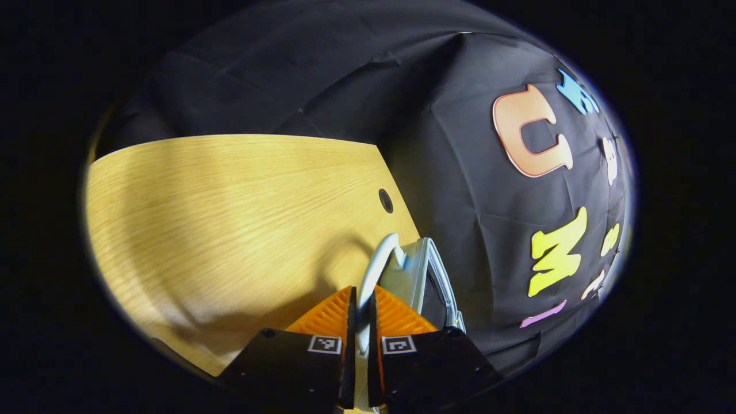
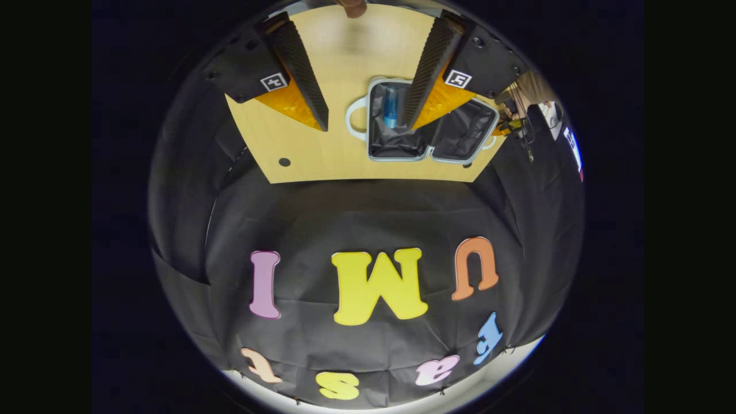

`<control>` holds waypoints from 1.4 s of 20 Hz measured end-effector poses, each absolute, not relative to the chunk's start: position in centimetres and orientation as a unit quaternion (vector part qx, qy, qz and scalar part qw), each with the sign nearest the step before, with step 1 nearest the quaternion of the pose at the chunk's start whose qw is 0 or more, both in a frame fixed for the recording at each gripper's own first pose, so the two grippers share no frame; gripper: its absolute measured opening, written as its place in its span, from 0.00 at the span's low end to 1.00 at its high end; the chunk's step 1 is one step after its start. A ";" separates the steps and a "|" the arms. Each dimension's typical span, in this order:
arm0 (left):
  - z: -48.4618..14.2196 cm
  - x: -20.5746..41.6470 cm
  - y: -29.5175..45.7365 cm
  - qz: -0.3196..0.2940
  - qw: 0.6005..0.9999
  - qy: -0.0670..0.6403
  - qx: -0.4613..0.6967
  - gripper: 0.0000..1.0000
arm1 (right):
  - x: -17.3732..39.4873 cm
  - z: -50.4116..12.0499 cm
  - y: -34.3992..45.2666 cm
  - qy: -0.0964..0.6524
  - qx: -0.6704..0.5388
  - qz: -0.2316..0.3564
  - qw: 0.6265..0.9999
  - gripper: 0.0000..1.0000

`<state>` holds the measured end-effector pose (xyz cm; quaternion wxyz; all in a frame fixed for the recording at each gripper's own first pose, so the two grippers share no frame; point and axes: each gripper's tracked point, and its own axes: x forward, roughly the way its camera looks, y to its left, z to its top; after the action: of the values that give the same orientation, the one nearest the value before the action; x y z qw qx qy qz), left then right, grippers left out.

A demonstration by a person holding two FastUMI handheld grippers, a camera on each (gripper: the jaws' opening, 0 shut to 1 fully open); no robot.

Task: First open the suitcase, pack the skin care products into it, and then close the suitcase.

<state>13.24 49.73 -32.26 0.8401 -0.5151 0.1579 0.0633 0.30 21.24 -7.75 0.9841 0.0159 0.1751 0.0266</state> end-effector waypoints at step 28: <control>-7.4 12.2 14.8 0.153 0.975 0.075 0.144 0.03 | 1.3 -4.7 4.1 0.125 0.028 0.179 0.976 0.80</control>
<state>12.15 14.84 -7.39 0.9747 0.1443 0.0751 0.1534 1.27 4.06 -4.67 0.9755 0.0276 0.1253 0.1785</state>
